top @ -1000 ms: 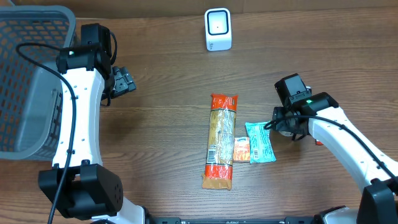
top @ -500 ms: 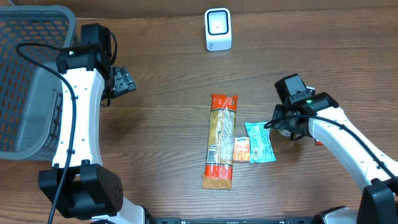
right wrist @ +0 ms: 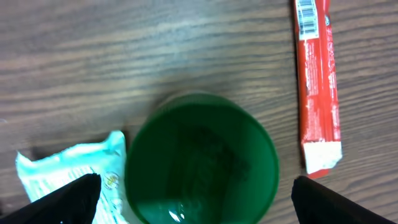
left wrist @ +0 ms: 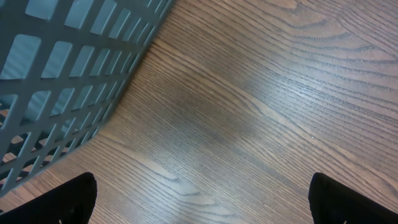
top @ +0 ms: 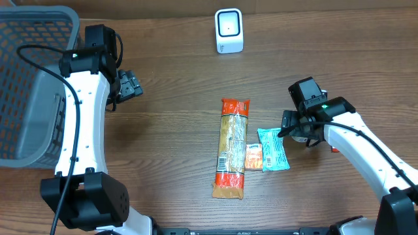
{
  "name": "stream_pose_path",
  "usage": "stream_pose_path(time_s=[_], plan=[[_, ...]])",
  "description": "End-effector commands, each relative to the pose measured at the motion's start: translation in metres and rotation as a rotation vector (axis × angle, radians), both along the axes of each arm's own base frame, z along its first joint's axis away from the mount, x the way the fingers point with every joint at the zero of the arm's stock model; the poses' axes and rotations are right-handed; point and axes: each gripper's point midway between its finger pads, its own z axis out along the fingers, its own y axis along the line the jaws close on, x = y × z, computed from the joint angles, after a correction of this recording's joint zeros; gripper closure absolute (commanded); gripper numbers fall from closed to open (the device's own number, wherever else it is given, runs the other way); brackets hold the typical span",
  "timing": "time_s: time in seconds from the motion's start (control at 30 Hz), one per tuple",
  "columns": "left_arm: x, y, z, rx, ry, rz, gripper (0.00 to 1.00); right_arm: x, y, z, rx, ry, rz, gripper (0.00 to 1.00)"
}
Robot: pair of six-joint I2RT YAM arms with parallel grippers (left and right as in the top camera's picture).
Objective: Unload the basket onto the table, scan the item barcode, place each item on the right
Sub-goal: 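Close the right gripper on the green jar lid, then lift the green-lidded jar with the right gripper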
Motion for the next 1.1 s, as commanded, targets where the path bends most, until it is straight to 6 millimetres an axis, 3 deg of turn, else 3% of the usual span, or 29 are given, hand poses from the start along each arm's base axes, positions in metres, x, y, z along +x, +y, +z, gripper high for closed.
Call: stream_pose_path(time_s=[0.0, 0.23, 0.47, 0.83, 1.07], plan=[[0.004, 0.001, 0.006, 0.005, -0.011, -0.019, 0.00, 0.006, -0.006, 0.000, 0.021, -0.028, -0.093, 0.00], [0.004, 0.001, 0.006, 0.005, -0.011, -0.019, 0.00, 0.009, -0.005, -0.003, 0.027, -0.023, -0.071, 0.03], [0.004, 0.001, 0.006, 0.005, -0.011, -0.019, 0.00, 0.015, -0.003, -0.002, 0.036, -0.051, -0.069, 0.14], [0.004, 0.001, 0.006, 0.005, -0.011, -0.019, 0.00, 0.009, -0.005, -0.005, 0.024, -0.025, -0.057, 0.14], [0.004, 0.001, 0.006, 0.005, -0.011, -0.019, 0.00, 0.007, -0.006, -0.019, 0.024, -0.034, -0.042, 0.14]])
